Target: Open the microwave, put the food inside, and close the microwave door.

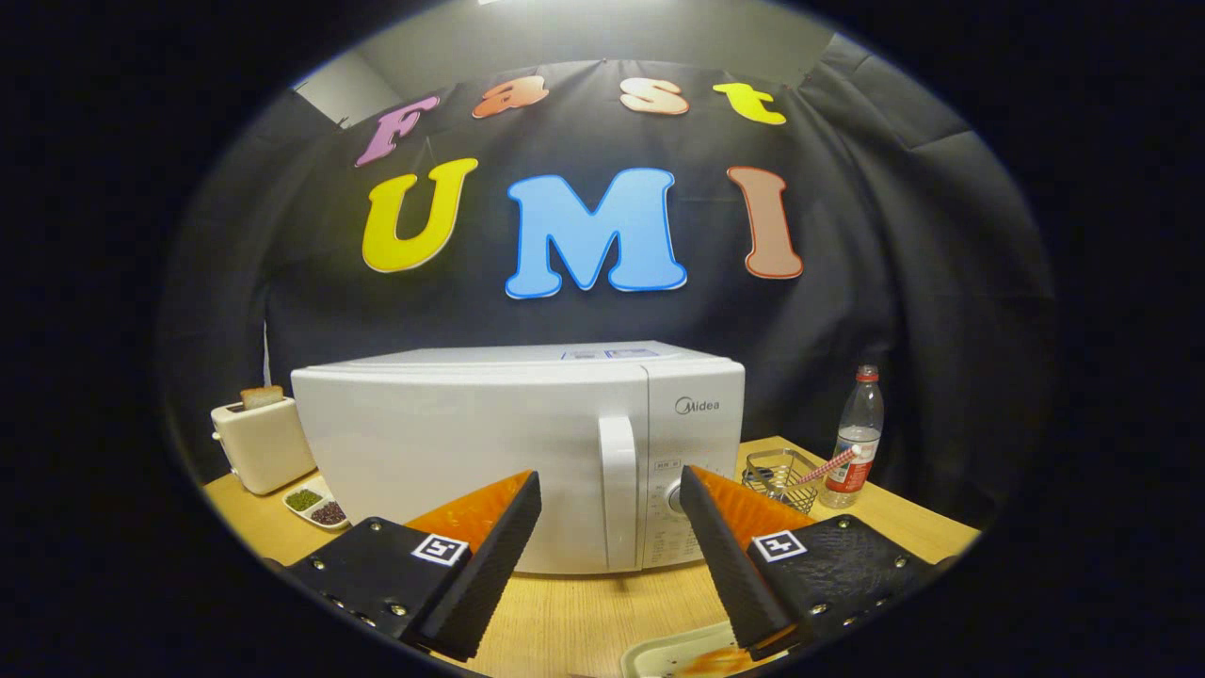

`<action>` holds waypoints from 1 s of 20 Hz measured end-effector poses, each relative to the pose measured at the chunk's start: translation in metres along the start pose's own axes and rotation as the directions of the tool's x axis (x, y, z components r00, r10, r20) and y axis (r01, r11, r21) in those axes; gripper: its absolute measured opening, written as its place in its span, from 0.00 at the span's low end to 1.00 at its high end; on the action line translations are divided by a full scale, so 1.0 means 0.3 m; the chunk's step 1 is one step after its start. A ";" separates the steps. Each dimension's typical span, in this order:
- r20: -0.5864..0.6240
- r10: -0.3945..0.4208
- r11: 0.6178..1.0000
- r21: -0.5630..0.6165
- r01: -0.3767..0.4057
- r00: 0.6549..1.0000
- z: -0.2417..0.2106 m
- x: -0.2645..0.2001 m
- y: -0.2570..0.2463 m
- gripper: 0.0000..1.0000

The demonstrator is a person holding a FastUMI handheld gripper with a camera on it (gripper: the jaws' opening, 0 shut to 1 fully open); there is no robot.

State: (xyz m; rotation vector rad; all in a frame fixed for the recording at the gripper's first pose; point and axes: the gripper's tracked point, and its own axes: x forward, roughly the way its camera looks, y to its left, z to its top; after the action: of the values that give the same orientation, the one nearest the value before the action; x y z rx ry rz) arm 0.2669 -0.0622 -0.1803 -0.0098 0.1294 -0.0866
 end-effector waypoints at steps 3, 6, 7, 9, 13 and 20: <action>-0.021 0.010 1.000 -0.019 -0.011 1.000 -0.047 0.062 0.003 0.94; -0.054 0.000 1.000 -0.027 -0.001 0.999 -0.088 0.119 0.005 0.91; -0.056 -0.005 1.000 -0.030 0.003 0.998 -0.095 0.133 0.001 0.86; -0.076 -0.003 1.000 -0.024 0.001 0.997 -0.125 0.150 0.007 0.82; -0.077 0.014 0.999 -0.036 -0.016 0.997 -0.144 0.162 0.020 0.63; -0.083 -0.017 0.999 0.047 0.021 0.996 -0.135 0.156 -0.026 0.15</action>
State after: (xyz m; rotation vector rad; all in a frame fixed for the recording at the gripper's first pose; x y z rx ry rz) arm 0.3073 -0.0743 -0.2265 0.0402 0.2102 -0.1093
